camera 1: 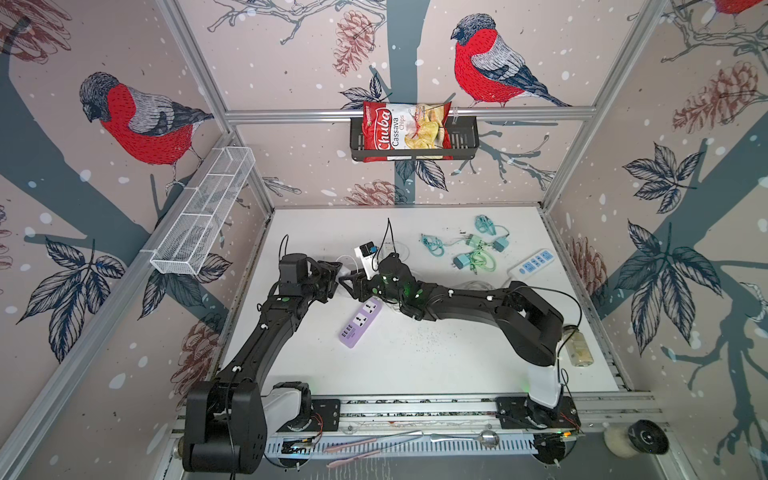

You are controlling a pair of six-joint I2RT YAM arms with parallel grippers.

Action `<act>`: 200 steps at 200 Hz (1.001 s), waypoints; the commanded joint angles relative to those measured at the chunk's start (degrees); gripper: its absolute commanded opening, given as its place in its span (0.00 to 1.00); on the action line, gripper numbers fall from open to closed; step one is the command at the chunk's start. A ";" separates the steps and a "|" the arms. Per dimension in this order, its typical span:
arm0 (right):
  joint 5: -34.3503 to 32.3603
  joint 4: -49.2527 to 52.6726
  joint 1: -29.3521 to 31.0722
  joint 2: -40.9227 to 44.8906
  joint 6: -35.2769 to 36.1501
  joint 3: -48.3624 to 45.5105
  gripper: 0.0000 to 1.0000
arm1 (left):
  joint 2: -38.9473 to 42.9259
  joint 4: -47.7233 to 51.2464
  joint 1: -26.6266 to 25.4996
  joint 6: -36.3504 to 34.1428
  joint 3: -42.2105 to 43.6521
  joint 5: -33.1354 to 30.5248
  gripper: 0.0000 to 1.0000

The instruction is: Insert the plug

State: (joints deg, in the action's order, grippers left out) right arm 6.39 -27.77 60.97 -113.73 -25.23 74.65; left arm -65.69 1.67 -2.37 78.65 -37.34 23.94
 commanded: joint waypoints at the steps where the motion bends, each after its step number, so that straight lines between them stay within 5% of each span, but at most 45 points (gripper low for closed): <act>1: -0.64 -1.14 0.29 -1.18 0.62 1.35 0.50 | -0.16 -3.75 0.35 0.36 -0.08 1.49 0.00; 126: -1.78 0.60 0.73 -5.16 0.62 5.48 0.43 | 0.50 -7.73 2.46 2.43 3.05 3.99 0.00; 200: -2.88 1.75 0.70 -6.50 0.70 7.09 0.28 | 1.26 -8.04 2.68 2.82 3.92 4.16 0.00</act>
State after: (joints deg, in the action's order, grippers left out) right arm 4.49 -26.04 61.56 -120.05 -24.01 81.19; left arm -64.84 -3.51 0.21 81.17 -33.85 26.30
